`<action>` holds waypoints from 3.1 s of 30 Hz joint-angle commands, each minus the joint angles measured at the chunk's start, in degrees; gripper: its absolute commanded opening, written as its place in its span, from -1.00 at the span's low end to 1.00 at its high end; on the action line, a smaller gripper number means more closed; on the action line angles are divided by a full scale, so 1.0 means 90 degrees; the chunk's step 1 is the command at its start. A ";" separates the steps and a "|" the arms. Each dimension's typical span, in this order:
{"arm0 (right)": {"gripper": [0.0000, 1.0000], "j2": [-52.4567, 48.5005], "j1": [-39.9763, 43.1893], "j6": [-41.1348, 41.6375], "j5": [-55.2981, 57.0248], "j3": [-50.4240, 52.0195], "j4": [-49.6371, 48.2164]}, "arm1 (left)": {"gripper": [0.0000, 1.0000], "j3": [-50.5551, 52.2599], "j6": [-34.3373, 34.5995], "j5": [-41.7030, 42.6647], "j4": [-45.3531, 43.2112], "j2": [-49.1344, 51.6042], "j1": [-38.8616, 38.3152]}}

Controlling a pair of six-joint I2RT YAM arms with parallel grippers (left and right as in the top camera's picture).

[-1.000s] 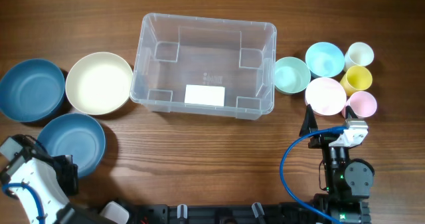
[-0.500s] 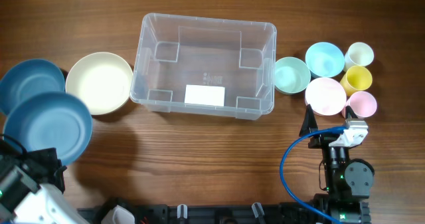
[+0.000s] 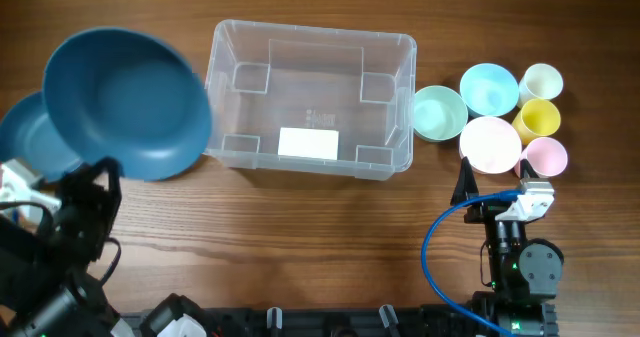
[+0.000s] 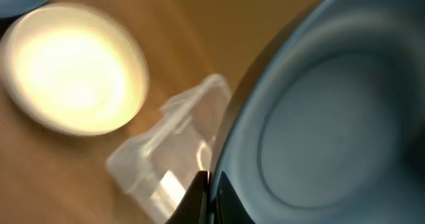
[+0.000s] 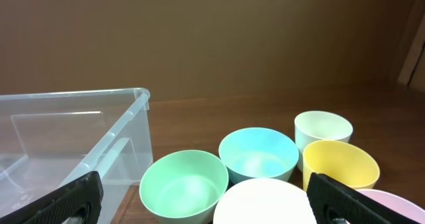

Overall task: Pack container
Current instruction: 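Lift the dark blue bowl with the left gripper into the container, then release the blue bowl and move the left gripper to the cream bowl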

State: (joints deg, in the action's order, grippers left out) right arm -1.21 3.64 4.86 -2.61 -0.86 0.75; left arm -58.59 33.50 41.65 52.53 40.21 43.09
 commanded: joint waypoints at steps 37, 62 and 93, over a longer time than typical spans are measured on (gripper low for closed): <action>0.99 0.0005 0.0027 -0.0024 -0.0100 0.0027 -0.0034 | -0.92 -0.2361 -0.2701 -0.5190 -0.0597 0.6042 -0.6203; 0.99 -0.0002 0.0027 -0.0022 -0.0100 0.0027 -0.0034 | -0.85 -0.2348 -0.2679 -0.5914 -0.0882 0.6822 -0.6484; 0.99 -0.0015 0.0027 -0.0024 -0.0100 0.0027 -0.0034 | 0.12 -0.2628 0.0379 -0.6360 0.0872 0.4029 -0.4155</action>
State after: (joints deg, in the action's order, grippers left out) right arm -1.23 3.64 4.86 -2.61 -0.86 0.75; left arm -82.15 27.44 -15.09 55.68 77.71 -2.55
